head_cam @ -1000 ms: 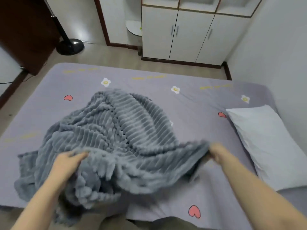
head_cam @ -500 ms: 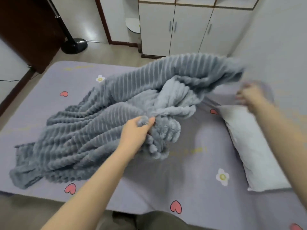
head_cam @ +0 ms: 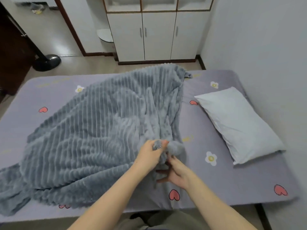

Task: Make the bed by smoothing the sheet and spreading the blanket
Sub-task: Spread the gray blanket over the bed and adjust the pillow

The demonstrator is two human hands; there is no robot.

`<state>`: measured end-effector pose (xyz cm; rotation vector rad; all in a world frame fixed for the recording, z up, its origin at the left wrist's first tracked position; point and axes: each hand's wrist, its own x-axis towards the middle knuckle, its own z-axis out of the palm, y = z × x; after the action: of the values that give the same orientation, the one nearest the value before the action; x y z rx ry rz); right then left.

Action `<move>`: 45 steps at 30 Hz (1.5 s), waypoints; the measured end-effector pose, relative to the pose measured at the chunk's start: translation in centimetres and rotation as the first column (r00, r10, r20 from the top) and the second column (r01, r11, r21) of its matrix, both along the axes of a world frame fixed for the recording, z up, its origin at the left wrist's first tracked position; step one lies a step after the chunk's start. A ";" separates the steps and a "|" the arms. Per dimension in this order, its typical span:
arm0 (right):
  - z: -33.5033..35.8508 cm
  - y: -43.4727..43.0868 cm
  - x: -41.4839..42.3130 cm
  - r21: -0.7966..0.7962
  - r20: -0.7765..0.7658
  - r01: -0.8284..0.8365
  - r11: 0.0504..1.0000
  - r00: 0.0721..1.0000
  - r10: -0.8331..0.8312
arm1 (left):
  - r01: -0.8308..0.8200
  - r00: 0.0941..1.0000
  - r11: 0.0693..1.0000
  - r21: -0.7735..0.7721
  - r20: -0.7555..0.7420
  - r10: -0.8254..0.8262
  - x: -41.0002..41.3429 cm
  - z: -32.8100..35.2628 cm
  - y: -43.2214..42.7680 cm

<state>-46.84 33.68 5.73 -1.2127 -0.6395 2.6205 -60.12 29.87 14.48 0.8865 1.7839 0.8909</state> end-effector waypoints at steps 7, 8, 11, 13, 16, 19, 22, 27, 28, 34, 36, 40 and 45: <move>2.5 -0.1 -1.3 -0.180 0.251 0.367 0.913 0.914 -0.318 | 0.412 0.859 0.909 -0.065 -0.306 -0.411 -1.3 -4.4 -6.7; 3.2 0.5 -1.4 -0.139 0.313 0.353 0.925 0.902 -0.297 | 0.436 0.800 0.895 -0.098 -0.414 -0.435 -1.9 -5.5 -7.8; 5.4 1.5 -1.6 -0.077 0.342 0.320 0.944 0.898 -0.277 | 0.281 0.788 0.938 -0.204 -0.508 -0.347 -3.9 -8.0 -10.8; 6.9 1.1 -1.5 -0.049 0.324 0.304 0.952 0.906 -0.272 | 0.126 0.877 0.962 -0.244 -0.426 -0.223 -4.8 -9.2 -11.9; 7.5 0.0 -0.2 0.007 0.317 0.352 0.936 0.887 -0.336 | -0.181 0.972 0.956 -0.233 -0.189 0.138 -5.3 -9.6 -12.8; 5.9 -1.2 2.1 -0.031 0.432 0.417 0.908 0.825 -0.364 | -0.316 0.949 0.935 -0.160 -0.059 0.310 -6.3 -8.9 -12.5; 5.9 -1.5 3.3 -0.143 0.582 0.515 0.845 0.734 -0.349 | -0.251 0.967 0.968 0.017 -0.042 0.251 -7.3 -6.4 -10.6; 12.1 2.9 4.4 0.172 0.429 0.478 0.861 0.750 -0.503 | 0.389 0.818 0.915 -0.107 -0.418 -0.396 -9.3 -1.7 -8.2; 14.4 4.0 4.2 0.230 0.310 0.486 0.843 0.784 -0.537 | 0.456 0.693 0.866 -0.206 -0.528 -0.490 -9.7 -1.7 -8.2; 19.8 7.7 10.0 0.473 0.049 0.611 0.634 0.701 -0.712 | 0.169 0.850 0.956 -0.238 -0.457 -0.264 -11.2 -5.2 -11.1; 17.3 6.4 13.1 0.662 0.096 0.550 0.510 0.612 -0.785 | 0.125 0.903 0.978 -0.168 -0.390 -0.182 -10.9 -6.3 -12.5; 8.3 -0.5 19.1 0.755 0.514 0.215 0.619 0.392 -0.763 | 0.331 0.772 0.901 -0.281 -0.468 -0.430 -9.3 -9.1 -15.2; -0.4 -6.8 23.1 0.341 0.848 0.387 0.857 0.266 -0.458 | 0.408 0.475 0.708 -0.576 -0.529 -0.703 -9.8 -13.6 -20.2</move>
<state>-23.75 26.88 5.28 -2.3970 -0.3953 1.2492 -69.88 9.65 0.91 1.5897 1.9637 -0.3400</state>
